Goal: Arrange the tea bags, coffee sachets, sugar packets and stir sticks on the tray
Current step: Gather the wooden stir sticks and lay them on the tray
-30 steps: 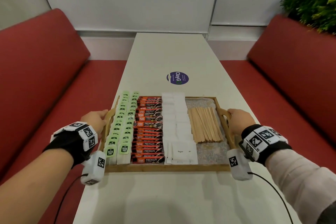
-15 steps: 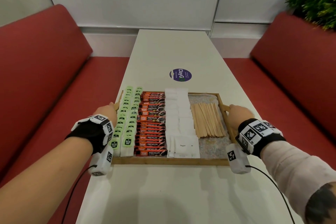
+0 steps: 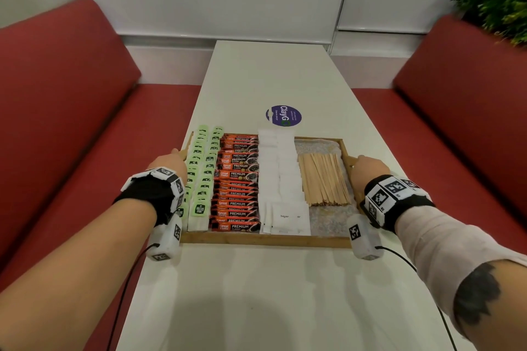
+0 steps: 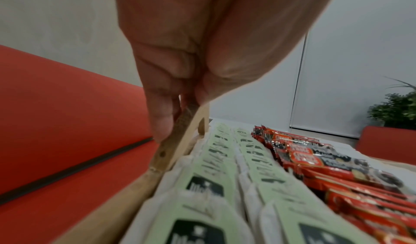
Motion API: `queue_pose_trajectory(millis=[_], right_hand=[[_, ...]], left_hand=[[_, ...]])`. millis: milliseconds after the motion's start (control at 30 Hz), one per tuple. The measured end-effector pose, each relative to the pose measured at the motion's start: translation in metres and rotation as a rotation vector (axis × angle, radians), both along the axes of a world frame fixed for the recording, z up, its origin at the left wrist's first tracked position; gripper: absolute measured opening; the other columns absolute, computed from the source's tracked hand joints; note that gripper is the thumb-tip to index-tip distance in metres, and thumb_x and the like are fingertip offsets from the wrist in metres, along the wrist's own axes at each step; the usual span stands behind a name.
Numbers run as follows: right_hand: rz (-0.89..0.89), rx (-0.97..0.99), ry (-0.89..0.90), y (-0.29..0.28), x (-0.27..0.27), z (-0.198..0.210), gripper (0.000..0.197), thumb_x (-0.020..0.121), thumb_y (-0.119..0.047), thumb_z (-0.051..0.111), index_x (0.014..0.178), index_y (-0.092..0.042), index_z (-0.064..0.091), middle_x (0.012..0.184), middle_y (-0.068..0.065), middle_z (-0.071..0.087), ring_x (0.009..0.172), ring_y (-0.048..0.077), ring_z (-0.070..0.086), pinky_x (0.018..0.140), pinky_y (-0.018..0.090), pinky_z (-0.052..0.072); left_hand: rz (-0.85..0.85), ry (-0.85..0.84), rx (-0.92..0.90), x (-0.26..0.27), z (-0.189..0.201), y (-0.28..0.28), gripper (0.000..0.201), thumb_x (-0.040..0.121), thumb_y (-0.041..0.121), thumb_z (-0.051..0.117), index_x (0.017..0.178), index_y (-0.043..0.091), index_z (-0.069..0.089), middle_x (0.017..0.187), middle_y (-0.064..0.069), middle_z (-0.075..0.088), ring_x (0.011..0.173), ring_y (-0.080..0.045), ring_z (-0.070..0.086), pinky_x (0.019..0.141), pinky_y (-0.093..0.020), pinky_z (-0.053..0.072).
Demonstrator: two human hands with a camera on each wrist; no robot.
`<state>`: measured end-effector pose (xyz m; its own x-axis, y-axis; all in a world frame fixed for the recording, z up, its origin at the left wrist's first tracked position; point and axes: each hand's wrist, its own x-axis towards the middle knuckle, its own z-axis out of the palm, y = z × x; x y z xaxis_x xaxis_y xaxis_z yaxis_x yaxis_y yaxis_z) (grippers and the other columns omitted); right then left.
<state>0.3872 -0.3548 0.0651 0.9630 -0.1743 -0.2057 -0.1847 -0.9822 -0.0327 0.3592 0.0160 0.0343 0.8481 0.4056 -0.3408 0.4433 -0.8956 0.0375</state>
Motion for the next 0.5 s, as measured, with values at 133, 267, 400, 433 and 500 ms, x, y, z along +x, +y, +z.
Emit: queue_pose_trajectory(millis=[133, 267, 400, 433, 500], right_hand=[[0.000, -0.009, -0.004, 0.003, 0.011, -0.001, 0.025, 0.098, -0.011, 0.038, 0.112, -0.002, 0.056, 0.115, 0.015, 0.062, 0.105, 0.029, 0.060, 0.074, 0.029, 0.041], [-0.015, 0.001, -0.023, 0.005, 0.020, -0.003, 0.025, 0.099, -0.012, 0.038, 0.112, -0.002, 0.057, 0.114, 0.015, 0.063, 0.104, 0.029, 0.060, 0.073, 0.029, 0.040], [-0.021, 0.023, -0.055, 0.007, 0.028, -0.006, 0.028, 0.100, -0.015, 0.036, 0.115, -0.002, 0.055, 0.116, 0.015, 0.062, 0.107, 0.030, 0.059, 0.075, 0.030, 0.040], [-0.021, 0.026, -0.060, 0.008, 0.031, -0.006, 0.028, 0.099, -0.015, 0.036, 0.117, -0.002, 0.054, 0.117, 0.016, 0.062, 0.107, 0.030, 0.059, 0.076, 0.031, 0.040], [-0.024, 0.026, -0.063, 0.009, 0.037, -0.007, 0.027, 0.098, -0.013, 0.037, 0.118, -0.002, 0.053, 0.118, 0.016, 0.061, 0.108, 0.030, 0.058, 0.075, 0.031, 0.040]], left_hand=[[0.002, -0.014, 0.013, 0.012, -0.002, 0.006, 0.055, 0.096, 0.016, 0.042, 0.145, 0.005, 0.022, 0.130, -0.024, 0.050, 0.114, -0.040, 0.053, 0.088, -0.043, 0.046], [0.012, -0.002, 0.033, 0.021, -0.003, 0.008, 0.056, 0.095, 0.014, 0.043, 0.145, 0.004, 0.020, 0.128, -0.024, 0.052, 0.113, -0.039, 0.054, 0.085, -0.043, 0.047], [-0.002, -0.016, 0.034, 0.029, -0.006, 0.012, 0.057, 0.095, 0.010, 0.040, 0.147, 0.005, 0.018, 0.131, -0.024, 0.051, 0.114, -0.040, 0.054, 0.087, -0.044, 0.047], [-0.010, -0.022, 0.036, 0.030, -0.007, 0.014, 0.058, 0.094, 0.010, 0.041, 0.147, 0.006, 0.017, 0.132, -0.024, 0.051, 0.114, -0.039, 0.054, 0.086, -0.043, 0.047], [-0.024, -0.037, 0.040, 0.032, -0.007, 0.014, 0.061, 0.095, 0.009, 0.041, 0.149, 0.007, 0.014, 0.132, -0.023, 0.051, 0.114, -0.038, 0.054, 0.084, -0.041, 0.047]])
